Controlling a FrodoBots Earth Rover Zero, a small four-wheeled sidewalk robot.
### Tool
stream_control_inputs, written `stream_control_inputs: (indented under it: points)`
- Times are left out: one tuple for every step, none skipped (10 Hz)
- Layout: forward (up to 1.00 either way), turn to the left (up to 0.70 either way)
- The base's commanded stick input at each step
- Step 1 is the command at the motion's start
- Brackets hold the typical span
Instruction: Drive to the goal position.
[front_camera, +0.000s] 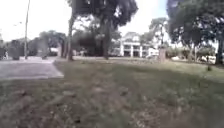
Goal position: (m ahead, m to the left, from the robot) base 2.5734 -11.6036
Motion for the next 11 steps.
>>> stream_control_inputs:
  points:
    - [0.7, 0.0]
    - [0.7, 0.0]
    - [0.7, 0.0]
    - [0.7, 0.0]
    - [0.7, 0.0]
    - [0.7, 0.0]
    - [0.7, 0.0]
    - [0.7, 0.0]
    - [0.7, -0.11]
    - [0.7, -0.31]
    - [0.7, -0.35]
